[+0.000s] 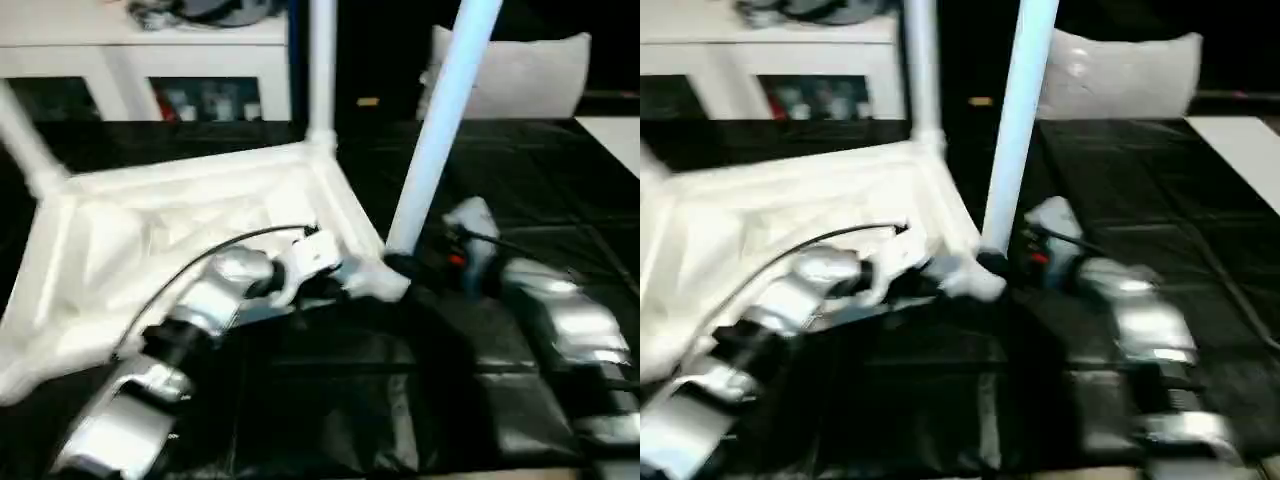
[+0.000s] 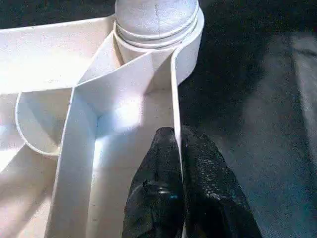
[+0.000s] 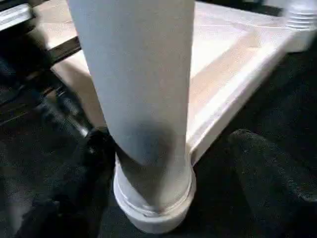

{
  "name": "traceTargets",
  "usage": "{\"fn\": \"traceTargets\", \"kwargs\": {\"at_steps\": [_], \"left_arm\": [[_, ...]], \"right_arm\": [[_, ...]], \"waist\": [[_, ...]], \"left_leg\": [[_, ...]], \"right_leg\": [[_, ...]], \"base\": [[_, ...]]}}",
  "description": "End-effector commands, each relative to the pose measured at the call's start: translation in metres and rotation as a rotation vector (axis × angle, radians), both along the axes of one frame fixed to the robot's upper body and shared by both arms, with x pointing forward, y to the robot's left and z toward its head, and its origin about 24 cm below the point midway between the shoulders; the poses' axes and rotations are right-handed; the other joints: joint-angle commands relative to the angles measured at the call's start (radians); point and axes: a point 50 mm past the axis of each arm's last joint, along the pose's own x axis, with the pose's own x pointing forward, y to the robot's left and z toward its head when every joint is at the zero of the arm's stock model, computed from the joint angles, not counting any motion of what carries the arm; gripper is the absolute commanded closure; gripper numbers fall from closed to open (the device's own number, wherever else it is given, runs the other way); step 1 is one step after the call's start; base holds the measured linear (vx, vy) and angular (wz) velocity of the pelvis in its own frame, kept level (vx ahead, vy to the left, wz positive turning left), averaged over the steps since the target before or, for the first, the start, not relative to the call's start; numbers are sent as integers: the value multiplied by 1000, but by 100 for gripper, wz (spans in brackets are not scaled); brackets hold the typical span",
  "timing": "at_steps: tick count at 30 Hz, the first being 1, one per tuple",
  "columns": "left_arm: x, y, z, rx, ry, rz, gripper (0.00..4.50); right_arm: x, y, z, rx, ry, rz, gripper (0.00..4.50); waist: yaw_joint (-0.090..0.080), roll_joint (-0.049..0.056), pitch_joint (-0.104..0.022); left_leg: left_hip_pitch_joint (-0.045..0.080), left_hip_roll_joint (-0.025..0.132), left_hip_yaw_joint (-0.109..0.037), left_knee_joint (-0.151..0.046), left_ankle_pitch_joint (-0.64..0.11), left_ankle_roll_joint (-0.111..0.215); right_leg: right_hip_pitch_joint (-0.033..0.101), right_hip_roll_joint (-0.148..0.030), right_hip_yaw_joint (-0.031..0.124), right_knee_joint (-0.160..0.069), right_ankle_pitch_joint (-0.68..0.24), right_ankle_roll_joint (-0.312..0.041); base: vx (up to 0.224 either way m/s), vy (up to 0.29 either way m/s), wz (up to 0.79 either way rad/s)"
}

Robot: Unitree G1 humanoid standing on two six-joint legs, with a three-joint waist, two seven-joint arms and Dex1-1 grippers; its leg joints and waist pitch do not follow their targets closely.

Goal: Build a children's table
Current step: Rotate leg to tighten

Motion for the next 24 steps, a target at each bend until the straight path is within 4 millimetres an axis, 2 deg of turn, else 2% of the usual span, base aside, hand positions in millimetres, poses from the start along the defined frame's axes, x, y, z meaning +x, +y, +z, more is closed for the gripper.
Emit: {"fn": "traceTargets", "kwargs": {"at_steps": [1,2,3,5,7,9,12,14,15,19,21,24], "left_arm": [[-8,-7,5,36,-16,-175,450],[-9,-6,5,41,-15,-189,450],[-12,-4,5,54,-3,-233,450],[-13,-3,6,59,1,-260,450],[-17,-2,6,71,11,-316,450],[-20,-3,7,86,18,-373,450],[-21,-3,7,92,20,-397,450],[-22,-3,7,93,20,-409,450],[-22,-4,7,93,19,-411,450],[-23,-4,6,89,18,-415,450],[-23,-3,6,85,22,-412,450],[-23,-3,4,65,43,-388,450]], "right_arm": [[-11,-1,5,-17,16,158,49],[-12,-2,4,-20,20,176,72],[-16,-2,4,-33,30,233,79],[-17,-2,4,-37,38,260,87],[-20,-1,4,-41,48,306,115],[-23,3,2,-25,75,348,123],[-25,5,1,-13,90,373,165],[-28,6,-1,1,118,394,171],[-29,7,-2,3,119,400,191],[-31,9,-3,18,136,416,210],[-32,10,-4,26,143,421,242],[-34,13,-4,68,158,414,249]], "waist": [[4,-2,-75],[8,-2,-74],[7,-14,-72],[12,-9,-70],[15,-9,-69],[18,-11,-70],[20,-10,-70],[20,-11,-70],[20,-12,-71],[20,-14,-72],[20,-12,-73],[20,-11,-72]], "left_leg": [[11,51,-9,-68,-165,83],[11,51,-8,-68,-168,84],[9,52,-7,-70,-171,82],[11,51,-8,-71,-187,75],[16,51,-8,-73,-198,64],[18,53,-8,-74,-192,60],[19,53,-8,-74,-195,55],[17,53,-8,-74,-190,57],[14,53,-9,-75,-181,58],[13,50,-8,-73,-170,59],[13,50,-8,-72,-160,60],[13,50,-7,-73,-161,59]], "right_leg": [[71,-60,68,-59,-296,-146],[71,-61,67,-59,-298,-147],[71,-62,70,-59,-301,-147],[73,-66,69,-61,-349,-138],[70,-66,69,-68,-394,-122],[68,-66,70,-68,-394,-123],[67,-65,72,-66,-389,-128],[69,-64,73,-65,-382,-129],[71,-64,73,-62,-375,-127],[71,-65,74,-63,-378,-123],[70,-64,74,-62,-373,-123],[72,-64,74,-63,-370,-123]], "base": [[0,0,0],[0,0,0],[0,0,0],[0,0,0],[0,0,0],[0,0,0],[0,0,0],[0,0,0],[0,0,0],[0,0,0],[0,0,0],[0,0,0]]}}
